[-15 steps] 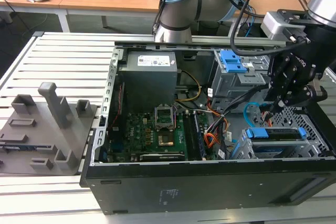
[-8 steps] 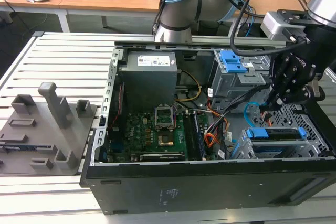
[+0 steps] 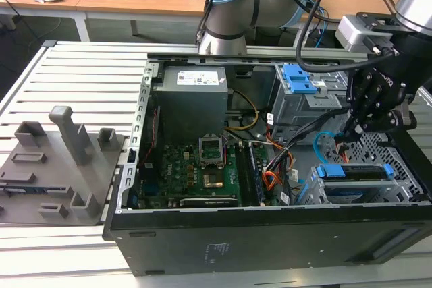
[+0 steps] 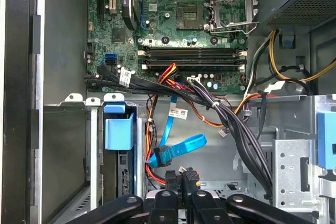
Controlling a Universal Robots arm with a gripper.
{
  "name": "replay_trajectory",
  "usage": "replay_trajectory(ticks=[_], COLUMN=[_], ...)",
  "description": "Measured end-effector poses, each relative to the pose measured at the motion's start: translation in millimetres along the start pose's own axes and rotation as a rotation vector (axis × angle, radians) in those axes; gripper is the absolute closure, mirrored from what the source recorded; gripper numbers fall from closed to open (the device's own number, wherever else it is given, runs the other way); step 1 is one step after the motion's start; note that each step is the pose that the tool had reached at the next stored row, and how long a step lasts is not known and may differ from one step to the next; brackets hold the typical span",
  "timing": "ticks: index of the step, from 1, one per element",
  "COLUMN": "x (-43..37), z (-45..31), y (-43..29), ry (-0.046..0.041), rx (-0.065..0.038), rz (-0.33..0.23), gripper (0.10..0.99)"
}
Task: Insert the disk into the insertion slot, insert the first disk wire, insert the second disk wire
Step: 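Insert the first disk wire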
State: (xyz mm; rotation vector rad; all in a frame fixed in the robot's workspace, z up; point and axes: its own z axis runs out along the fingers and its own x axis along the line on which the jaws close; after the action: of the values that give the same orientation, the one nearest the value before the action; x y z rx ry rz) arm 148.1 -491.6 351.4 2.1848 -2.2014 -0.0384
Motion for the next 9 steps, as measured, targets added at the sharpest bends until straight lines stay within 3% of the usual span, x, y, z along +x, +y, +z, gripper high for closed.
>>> replay_trajectory(ticks=[5,9], x=[-0.1,6.6], z=[-0.2,-0.1], y=[-4.7,-4.9], ry=[-0.0001,0.0000], rx=[0.000,0.000], rz=[0.000,0.000], gripper=[0.922,0.922])
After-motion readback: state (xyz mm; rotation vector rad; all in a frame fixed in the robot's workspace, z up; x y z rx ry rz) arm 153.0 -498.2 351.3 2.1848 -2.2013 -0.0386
